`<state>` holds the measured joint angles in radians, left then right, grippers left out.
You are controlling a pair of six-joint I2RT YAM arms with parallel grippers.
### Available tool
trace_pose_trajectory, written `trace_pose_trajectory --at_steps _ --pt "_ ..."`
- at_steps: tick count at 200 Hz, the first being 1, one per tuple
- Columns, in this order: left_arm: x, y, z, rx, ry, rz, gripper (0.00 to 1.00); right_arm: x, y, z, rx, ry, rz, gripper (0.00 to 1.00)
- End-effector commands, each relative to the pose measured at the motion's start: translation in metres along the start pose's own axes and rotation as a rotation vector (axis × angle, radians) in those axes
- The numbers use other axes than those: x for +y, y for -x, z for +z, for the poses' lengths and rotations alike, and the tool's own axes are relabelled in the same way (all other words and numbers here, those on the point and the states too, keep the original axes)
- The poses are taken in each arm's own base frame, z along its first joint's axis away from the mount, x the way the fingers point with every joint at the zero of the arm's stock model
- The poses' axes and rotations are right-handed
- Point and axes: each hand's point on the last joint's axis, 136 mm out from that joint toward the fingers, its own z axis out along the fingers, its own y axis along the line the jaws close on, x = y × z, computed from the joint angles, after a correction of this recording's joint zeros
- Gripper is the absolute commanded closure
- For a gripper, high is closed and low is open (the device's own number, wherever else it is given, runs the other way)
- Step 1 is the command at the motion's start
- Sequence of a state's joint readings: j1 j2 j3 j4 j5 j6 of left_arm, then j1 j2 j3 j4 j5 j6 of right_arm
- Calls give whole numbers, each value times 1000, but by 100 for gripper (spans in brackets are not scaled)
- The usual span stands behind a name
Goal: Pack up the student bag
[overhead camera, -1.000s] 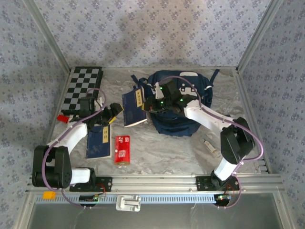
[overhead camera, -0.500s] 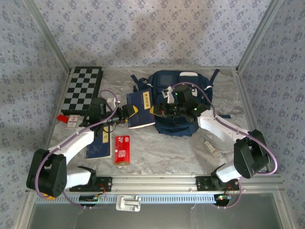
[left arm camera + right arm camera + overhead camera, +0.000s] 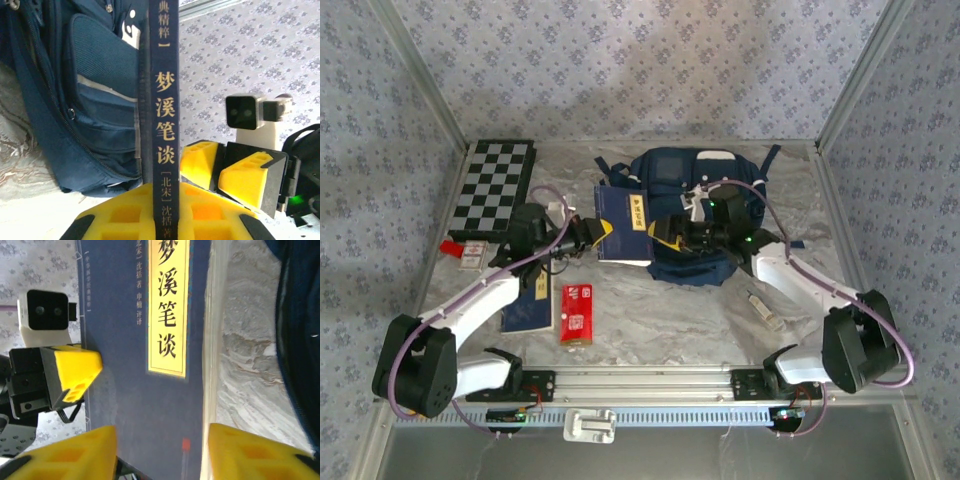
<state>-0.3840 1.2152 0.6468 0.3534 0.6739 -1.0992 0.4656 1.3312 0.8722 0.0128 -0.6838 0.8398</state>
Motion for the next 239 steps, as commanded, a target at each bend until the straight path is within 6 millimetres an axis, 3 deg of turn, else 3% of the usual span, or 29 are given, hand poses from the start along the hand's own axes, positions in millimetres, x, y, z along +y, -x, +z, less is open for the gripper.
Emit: trace_pose_trajectory --at_steps 1,39,65,103,139,179,206,239 --pt "-65 19 -5 -70 -155 99 100 4 6 -10 -37 72 34 29" --pt "-85 23 3 -86 -208 104 100 4 -1 4 21 101 80 20" --pt "-90 20 15 -70 -216 102 100 32 5 6 12 257 69 19" --pt "-71 20 22 -59 -108 120 100 49 7 -6 -6 303 49 23" --pt "-55 18 20 -63 -33 144 100 41 7 -19 -41 235 19 43" --pt "-45 12 26 -37 -11 137 100 31 5 -12 -20 213 33 77" --pt "-48 10 28 -21 -9 162 100 18 5 -15 -27 133 17 94" --pt "-43 -1 37 31 35 252 64 -4 4 -31 -56 16 16 100"
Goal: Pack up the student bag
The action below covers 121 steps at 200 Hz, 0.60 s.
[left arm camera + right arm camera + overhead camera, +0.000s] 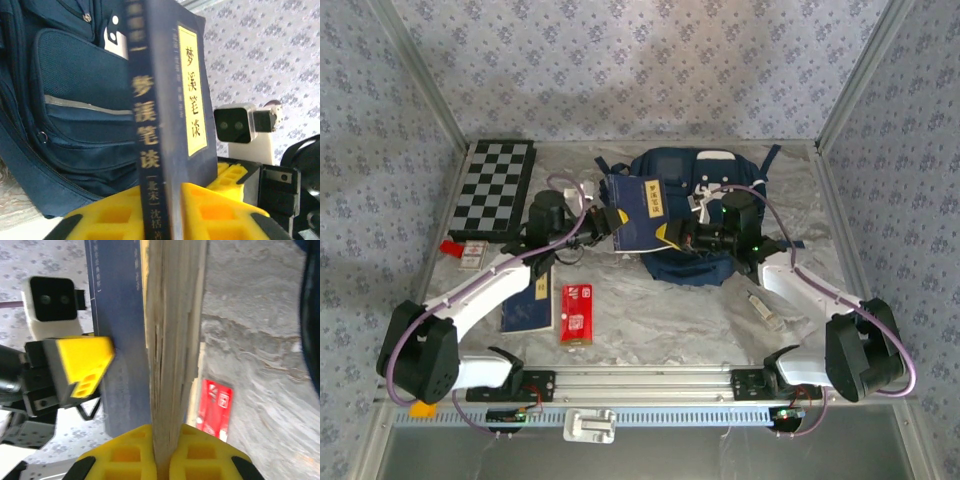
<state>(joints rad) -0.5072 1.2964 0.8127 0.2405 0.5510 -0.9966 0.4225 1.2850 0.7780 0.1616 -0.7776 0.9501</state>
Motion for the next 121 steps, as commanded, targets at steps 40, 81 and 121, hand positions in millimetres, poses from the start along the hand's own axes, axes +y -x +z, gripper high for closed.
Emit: trace_pose_trajectory --at_steps 40,81,121 --pt "3 -13 24 126 151 420 48 -37 2 -59 -105 -249 -21 100" --pt "19 -36 66 276 249 743 37 -68 -9 -104 -171 -404 45 100" --pt "21 -54 111 396 259 972 31 -89 -26 -137 -208 -500 129 100"
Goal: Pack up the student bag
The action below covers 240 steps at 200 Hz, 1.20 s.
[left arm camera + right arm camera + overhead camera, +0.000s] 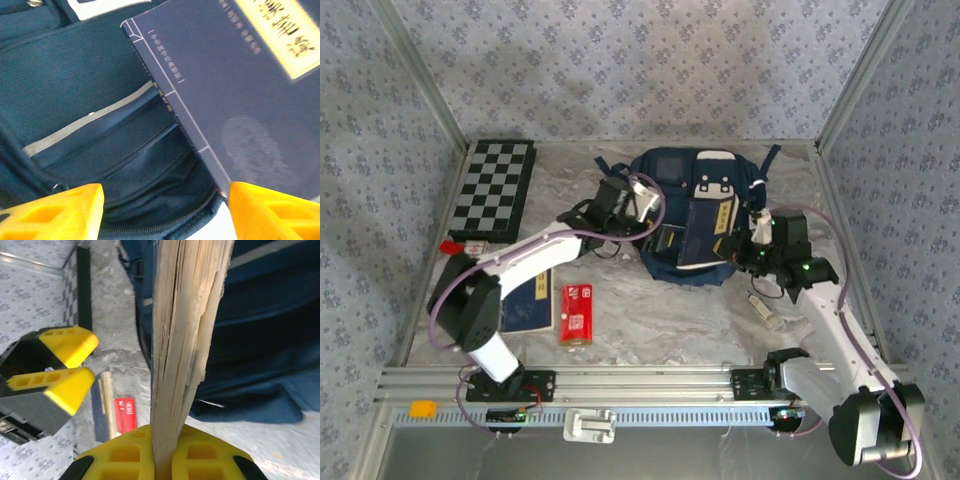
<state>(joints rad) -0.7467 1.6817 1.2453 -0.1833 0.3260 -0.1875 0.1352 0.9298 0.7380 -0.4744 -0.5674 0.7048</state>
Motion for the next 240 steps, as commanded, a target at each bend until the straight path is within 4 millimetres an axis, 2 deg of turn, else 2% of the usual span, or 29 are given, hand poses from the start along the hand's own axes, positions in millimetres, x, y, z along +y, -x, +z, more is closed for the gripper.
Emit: trace_pose_trajectory --at_steps 1,42,80,112,140,162,189,219,225,240 --pt "-4 2 16 60 39 230 31 -27 -16 -14 22 -96 32 100" --pt "-13 0 54 134 87 438 26 -51 -16 -35 -32 -178 111 100" --pt "-13 -2 85 181 103 524 25 -57 -14 -45 -56 -207 116 100" --pt "-4 -1 107 214 155 614 22 -57 -14 -49 -67 -206 130 100" --pt "11 -5 125 258 223 663 24 -57 -16 -51 -61 -205 133 100" --pt "22 0 131 247 281 671 34 -54 -15 -53 -71 -192 131 100" --pt "22 6 127 231 291 657 67 -51 -14 -57 -78 -197 127 100" --pt "27 15 110 210 319 605 96 -45 -12 -63 -88 -196 120 100" --pt "28 18 104 206 329 586 100 -44 -11 -64 -91 -197 120 100" --pt "30 30 86 177 355 528 100 -39 -9 -69 -103 -191 110 100"
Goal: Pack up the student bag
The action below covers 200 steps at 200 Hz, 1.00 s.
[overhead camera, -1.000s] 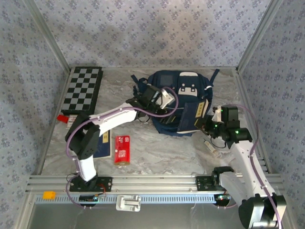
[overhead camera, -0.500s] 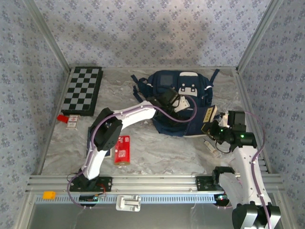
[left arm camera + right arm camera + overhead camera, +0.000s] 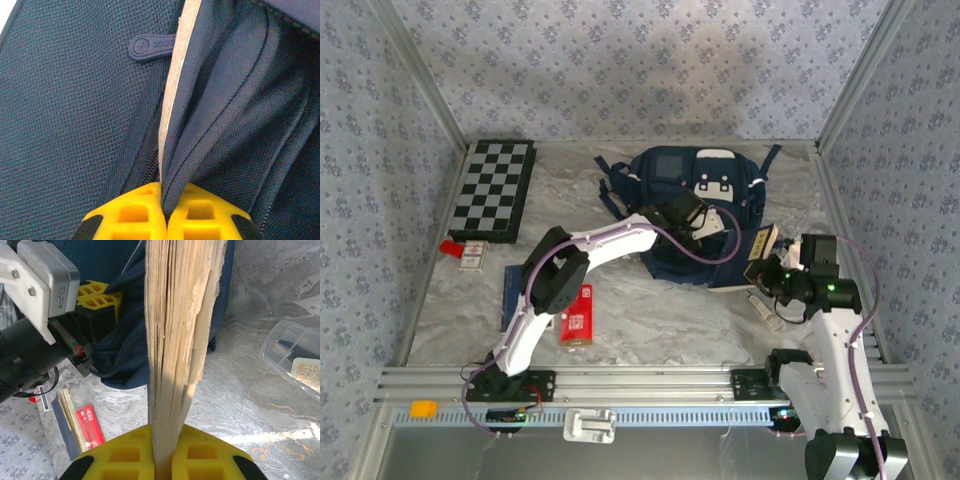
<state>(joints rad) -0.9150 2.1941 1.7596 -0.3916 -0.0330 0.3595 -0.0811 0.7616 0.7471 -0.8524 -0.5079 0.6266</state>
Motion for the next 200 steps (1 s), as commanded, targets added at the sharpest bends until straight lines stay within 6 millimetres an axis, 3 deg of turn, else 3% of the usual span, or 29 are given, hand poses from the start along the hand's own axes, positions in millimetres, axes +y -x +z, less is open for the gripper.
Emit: trace_pose_trajectory --at_steps 1,54,93,112,144,163,200 --pt "47 6 -42 -14 128 -128 100 17 9 -19 -53 29 -48 100" --pt "80 29 -120 -103 248 -247 100 31 5 -43 -75 45 -54 100" --pt "98 61 -154 -167 269 -163 100 34 -3 -42 -45 62 -61 100" --pt "107 76 -165 -172 281 -113 100 38 -7 -29 1 96 -56 100" --pt "107 84 -172 -177 251 -37 100 68 -7 -6 30 211 -128 100" --pt "106 91 -185 -213 243 -43 100 77 -7 14 63 214 -161 100" --pt "103 97 -202 -262 208 -77 100 117 3 60 49 275 -260 100"
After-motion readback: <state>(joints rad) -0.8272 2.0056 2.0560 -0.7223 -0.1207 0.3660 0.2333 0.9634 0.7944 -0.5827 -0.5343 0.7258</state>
